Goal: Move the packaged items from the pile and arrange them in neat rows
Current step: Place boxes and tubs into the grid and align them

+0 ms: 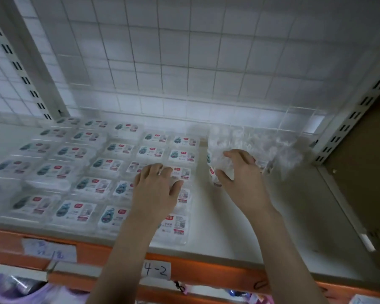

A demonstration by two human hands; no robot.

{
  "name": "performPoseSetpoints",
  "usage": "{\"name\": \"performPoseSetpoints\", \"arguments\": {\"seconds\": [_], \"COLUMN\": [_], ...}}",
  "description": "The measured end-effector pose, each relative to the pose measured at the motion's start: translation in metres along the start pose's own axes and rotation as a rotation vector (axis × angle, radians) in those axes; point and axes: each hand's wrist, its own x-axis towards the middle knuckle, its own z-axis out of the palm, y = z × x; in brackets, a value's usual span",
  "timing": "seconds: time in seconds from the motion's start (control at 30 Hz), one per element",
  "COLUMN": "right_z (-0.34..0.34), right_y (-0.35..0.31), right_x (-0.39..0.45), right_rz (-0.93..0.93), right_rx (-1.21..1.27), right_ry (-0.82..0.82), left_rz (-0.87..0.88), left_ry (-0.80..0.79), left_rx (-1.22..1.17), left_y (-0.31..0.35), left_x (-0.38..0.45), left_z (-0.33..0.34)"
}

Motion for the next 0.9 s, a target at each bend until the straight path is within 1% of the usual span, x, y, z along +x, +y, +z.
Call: {"name": "performPoseSetpoints", "arguments": {"seconds": [0.17,0.27,0.37,0.47,0.57,0.67,0.8,0.9], "right_z": [0.003,0.005,0.016,0.042,0.084,0.135,0.209,0.262], "right_y": [-0.005,-0.020,-0.052,-0.102,-0.168,-0.245,-0.355,-0.431], "right_x": [0.003,0.002,-0.002,-0.006,-0.012,-0.025,-0.046,-0.057], "right_rz": [0.022,0.027,-0.021,-0.088,-0.149,-0.223,-0.313,-0.395], "right_rx": [-0.105,-0.165,-0.164,-0.112,-0.048,0.033,0.139,0.210], "right_ry": [0.027,0.084,0.142,0.130,0.095,0.044,-0.021,-0.101], "left_rz": [0.001,0.015,0.022,0.014,-0.019,-0.097,-0.243,-0.371], "left_ry": [-0.004,0.018,0.065,0.119,0.220,0.322,0.352,0.395], "left_rx": [0.006,0.009,-0.016,-0.034,-0.053,-0.044,-0.026,0.003], "left_y": [-0.015,-0.030,-0.056,-0.098,-0.160,-0.242,-0.360,-0.441], "left_x": [0.002,0.001,-0.005,-0.019,-0.039,-0.067,-0.119,-0.159], "left_z": [-0.010,-0.020,-0.038,-0.065,-0.095,-0.125,-0.164,-0.189]}}
